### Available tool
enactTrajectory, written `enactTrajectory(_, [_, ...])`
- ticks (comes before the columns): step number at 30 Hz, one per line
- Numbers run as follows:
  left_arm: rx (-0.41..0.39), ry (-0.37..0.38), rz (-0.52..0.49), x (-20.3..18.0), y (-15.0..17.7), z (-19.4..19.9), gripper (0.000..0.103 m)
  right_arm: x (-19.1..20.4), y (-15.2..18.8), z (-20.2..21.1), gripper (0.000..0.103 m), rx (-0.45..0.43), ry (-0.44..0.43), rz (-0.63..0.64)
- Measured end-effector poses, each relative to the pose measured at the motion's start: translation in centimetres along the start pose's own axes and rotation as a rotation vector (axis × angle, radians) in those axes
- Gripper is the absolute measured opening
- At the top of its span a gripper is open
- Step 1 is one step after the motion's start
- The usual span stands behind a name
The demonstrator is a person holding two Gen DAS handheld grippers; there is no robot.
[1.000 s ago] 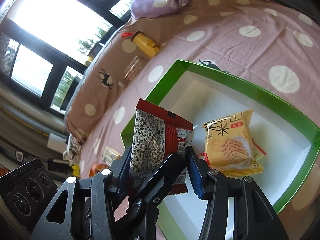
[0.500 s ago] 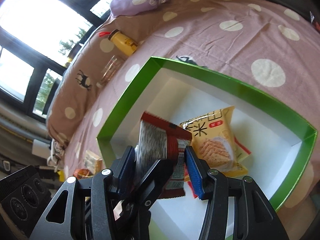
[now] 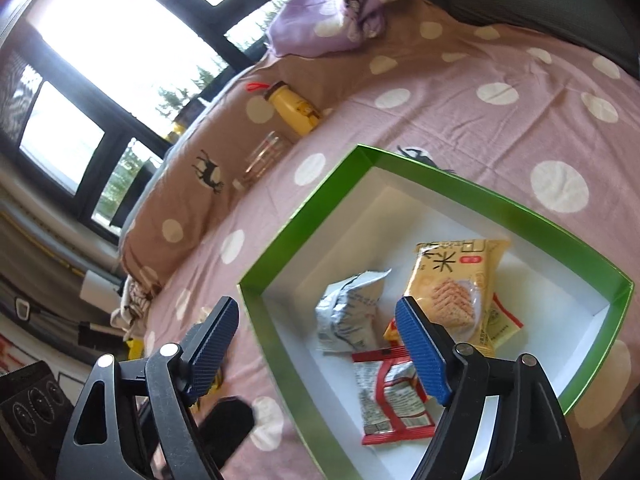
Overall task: Organize snacks
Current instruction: 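Move the right tool back toward the snack pile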
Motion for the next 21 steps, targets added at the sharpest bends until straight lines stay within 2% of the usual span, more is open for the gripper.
enactTrajectory(2, [-0.023, -0.081, 0.018, 2.1, -0.1, 1.7, 0.096, 0.8, 0.3, 0.0, 0.086, -0.003, -0.011, 0.021])
enactTrajectory(5, [-0.047, -0.176, 0.063, 5.1, 0.5, 4.0, 0.098, 2.2, 0.9, -0.2, 0.090, -0.001, -0.016, 0.065])
enactTrajectory(11, [-0.088, -0.253, 0.219, 9.9, 2.5, 8.1, 0.098, 6.1, 2.8, -1.1, 0.090, 0.009, -0.067, 0.150])
enactTrajectory(15, [-0.093, -0.365, 0.230, 12.8, 3.5, 9.2, 0.099, 9.0, 4.9, -2.1, 0.090, 0.033, -0.121, 0.225])
enactTrajectory(21, [-0.072, -0.407, 0.314, 16.1, 4.7, 9.7, 0.101, 11.5, 7.7, -3.4, 0.090, 0.066, -0.151, 0.285])
Point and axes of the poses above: each gripper's, at about its wrist camera, not at the fingertips, and z roughly against the way its jaws point, x to its left, y to its underside, the point moved 8 cm from there along -z, roughly the way its jaws point, and after that the axes turned 8 degrees about -x, right-handed, at the moved point
